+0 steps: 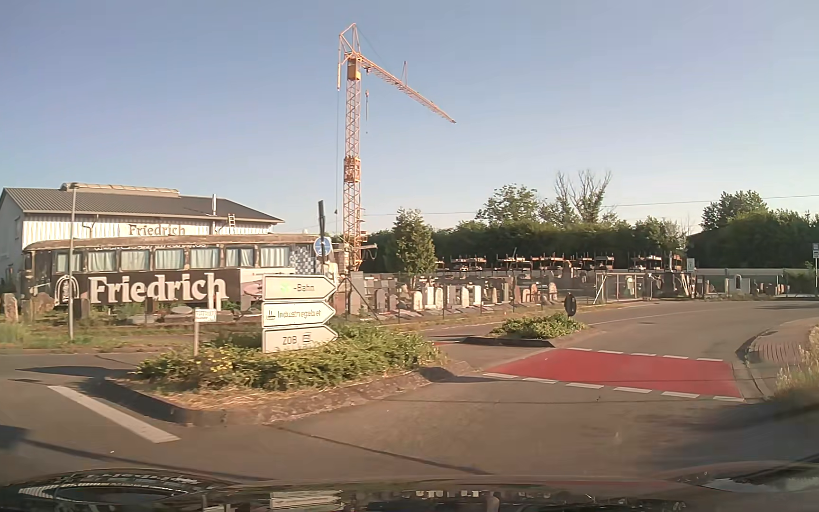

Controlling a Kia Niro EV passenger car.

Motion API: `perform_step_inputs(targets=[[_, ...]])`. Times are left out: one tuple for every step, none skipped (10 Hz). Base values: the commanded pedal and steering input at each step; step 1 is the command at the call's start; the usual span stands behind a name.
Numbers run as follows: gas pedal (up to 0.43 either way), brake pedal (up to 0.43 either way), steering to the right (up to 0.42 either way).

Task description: Follow the waypoints while adhering to traffic rules and regulations

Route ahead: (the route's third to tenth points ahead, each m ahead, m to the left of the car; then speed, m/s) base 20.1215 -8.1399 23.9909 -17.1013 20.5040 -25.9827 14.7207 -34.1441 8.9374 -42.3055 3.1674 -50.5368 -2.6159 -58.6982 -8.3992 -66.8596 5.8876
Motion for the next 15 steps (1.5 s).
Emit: perform_step_inputs(targets=[[0.079,0.000,0.226],[0.087,0.000,0.226],[0.087,0.000,0.225],[0.098,0.000,0.224],[0.098,0.000,0.221],[0.098,0.000,0.219],[0.098,0.000,0.216],[0.098,0.000,0.216],[0.098,0.000,0.215],[0.110,0.000,0.215],[0.110,0.000,0.213],[0.110,0.000,0.204],[0.110,0.000,0.196],[0.110,0.000,0.186],[0.110,0.000,0.176]])
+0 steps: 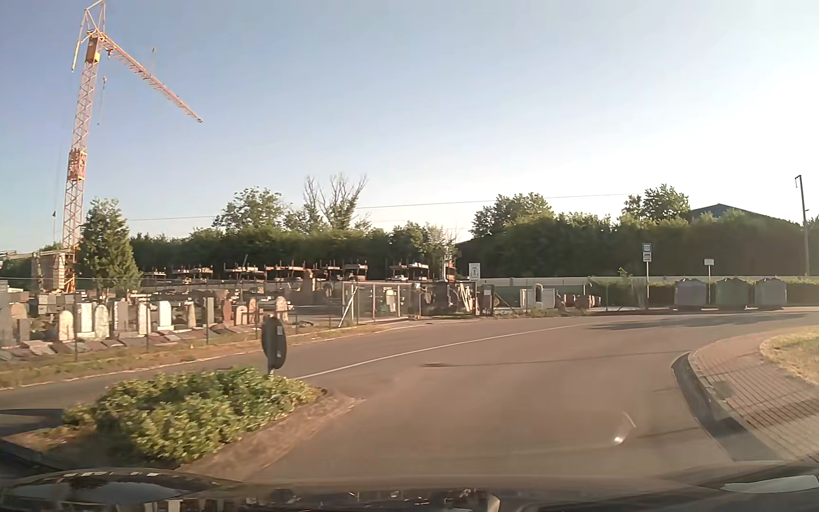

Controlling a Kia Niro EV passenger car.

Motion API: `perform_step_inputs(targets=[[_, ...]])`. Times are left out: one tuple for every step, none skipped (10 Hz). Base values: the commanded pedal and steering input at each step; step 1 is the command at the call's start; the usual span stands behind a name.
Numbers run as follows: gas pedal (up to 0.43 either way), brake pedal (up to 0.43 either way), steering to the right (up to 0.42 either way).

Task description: Follow the waypoints while adhering to traffic rules and regulations

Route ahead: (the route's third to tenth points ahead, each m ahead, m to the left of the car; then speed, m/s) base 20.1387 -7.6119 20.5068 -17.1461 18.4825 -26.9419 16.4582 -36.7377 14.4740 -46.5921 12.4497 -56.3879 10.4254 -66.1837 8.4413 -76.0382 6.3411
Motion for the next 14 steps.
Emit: perform_step_inputs(targets=[[0.110,0.000,0.169],[0.110,0.000,0.165],[0.110,0.000,0.162],[0.110,0.000,0.161],[0.110,0.000,0.161],[0.098,0.000,0.162],[0.098,0.000,0.167],[0.087,0.000,0.175],[0.079,0.000,0.189],[0.067,0.000,0.200],[0.067,0.000,0.210],[0.059,0.000,0.218],[0.059,0.000,0.222],[0.059,0.000,0.224]])
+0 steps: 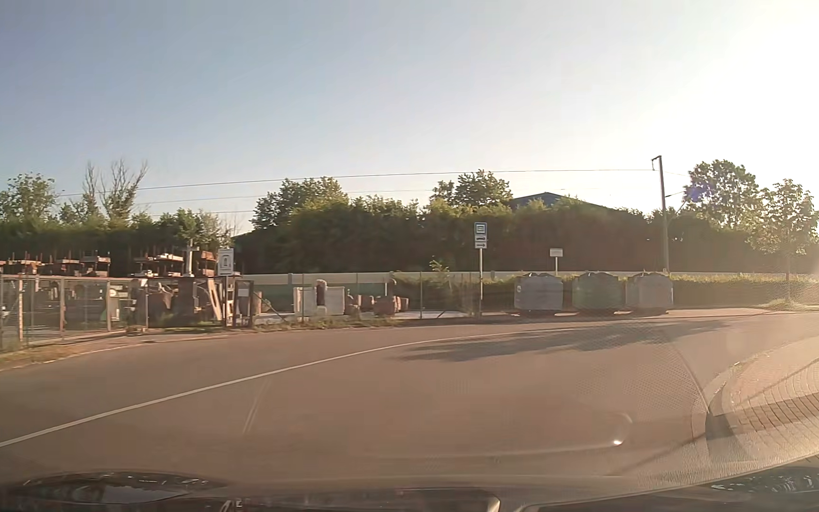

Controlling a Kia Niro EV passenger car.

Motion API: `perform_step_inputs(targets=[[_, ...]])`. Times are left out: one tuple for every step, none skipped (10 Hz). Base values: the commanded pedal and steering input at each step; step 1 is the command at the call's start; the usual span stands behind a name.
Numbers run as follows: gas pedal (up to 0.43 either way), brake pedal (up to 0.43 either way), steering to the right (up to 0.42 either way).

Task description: Follow the waypoints while adhering to traffic rules and regulations

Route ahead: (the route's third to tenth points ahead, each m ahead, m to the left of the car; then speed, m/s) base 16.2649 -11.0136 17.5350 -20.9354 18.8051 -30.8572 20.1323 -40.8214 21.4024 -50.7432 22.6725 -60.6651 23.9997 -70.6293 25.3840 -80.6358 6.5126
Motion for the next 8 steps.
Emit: perform_step_inputs(targets=[[0.059,0.000,0.227],[0.059,0.000,0.231],[0.059,0.000,0.236],[0.067,0.000,0.242],[0.067,0.000,0.250],[0.067,0.000,0.255],[0.067,0.000,0.260],[0.067,0.000,0.263]])
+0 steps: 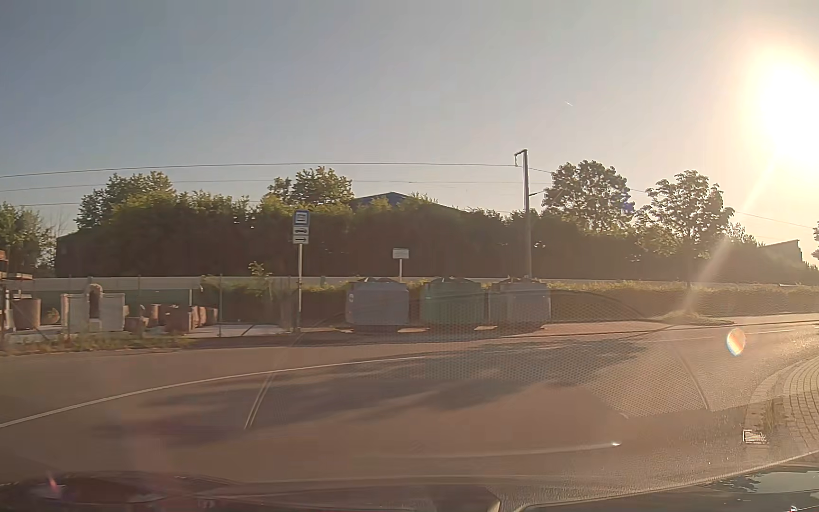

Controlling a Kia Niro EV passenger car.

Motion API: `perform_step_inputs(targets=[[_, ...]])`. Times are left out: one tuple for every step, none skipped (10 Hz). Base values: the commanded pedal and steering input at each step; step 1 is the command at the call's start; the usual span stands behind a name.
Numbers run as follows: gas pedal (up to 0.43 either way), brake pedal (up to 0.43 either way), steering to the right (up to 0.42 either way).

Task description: Follow the waypoints while adhering to traffic rules and regulations

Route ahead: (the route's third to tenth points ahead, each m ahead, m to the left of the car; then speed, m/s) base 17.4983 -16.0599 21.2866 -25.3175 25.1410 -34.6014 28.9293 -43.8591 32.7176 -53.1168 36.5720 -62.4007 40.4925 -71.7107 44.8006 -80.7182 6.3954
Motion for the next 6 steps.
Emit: perform_step_inputs(targets=[[0.067,0.000,0.267],[0.067,0.000,0.273],[0.067,0.000,0.277],[0.079,0.000,0.280],[0.079,0.000,0.283],[0.087,0.000,0.285]])
